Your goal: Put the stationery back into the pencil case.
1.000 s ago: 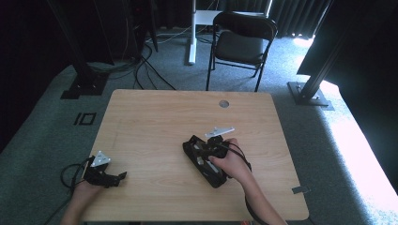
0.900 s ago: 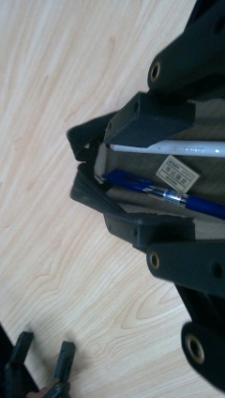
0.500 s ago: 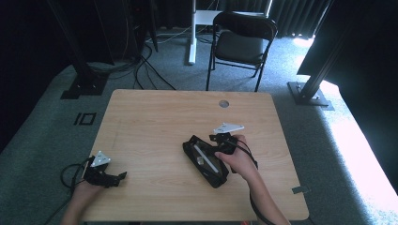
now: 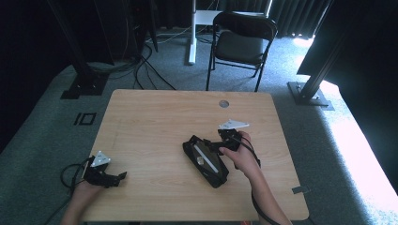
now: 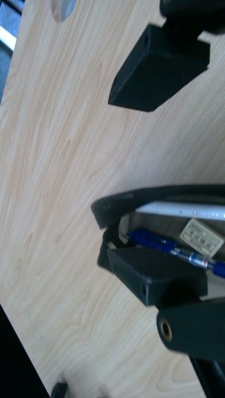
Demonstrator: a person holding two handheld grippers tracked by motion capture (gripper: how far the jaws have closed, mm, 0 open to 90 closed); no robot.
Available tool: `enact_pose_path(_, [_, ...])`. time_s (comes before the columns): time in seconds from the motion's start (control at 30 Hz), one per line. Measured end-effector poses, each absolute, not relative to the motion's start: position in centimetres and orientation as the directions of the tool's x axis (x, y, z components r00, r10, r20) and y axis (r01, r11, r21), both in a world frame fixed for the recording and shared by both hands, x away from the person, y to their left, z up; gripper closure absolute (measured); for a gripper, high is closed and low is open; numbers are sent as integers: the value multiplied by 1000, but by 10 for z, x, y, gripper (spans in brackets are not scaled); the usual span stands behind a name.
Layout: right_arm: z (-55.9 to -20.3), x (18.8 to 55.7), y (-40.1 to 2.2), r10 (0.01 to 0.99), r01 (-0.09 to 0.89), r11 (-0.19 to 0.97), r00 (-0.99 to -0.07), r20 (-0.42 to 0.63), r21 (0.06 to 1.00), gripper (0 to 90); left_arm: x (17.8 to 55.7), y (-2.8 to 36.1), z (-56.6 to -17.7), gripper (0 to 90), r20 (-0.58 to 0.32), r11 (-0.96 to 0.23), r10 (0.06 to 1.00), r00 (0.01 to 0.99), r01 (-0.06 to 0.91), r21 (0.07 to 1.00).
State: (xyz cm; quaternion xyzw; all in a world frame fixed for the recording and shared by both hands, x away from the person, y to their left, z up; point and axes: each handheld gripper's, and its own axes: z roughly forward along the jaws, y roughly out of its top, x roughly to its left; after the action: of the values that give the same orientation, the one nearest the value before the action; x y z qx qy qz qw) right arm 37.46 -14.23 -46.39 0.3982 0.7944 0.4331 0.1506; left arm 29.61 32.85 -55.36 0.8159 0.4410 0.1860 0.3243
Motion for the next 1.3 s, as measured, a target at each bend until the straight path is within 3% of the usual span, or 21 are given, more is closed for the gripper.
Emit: enact_pose_path(1.3, [-516,376,-227,907,617,239,-417,54,749,199,296,329,-554,21,18,-401,840,542,599,693])
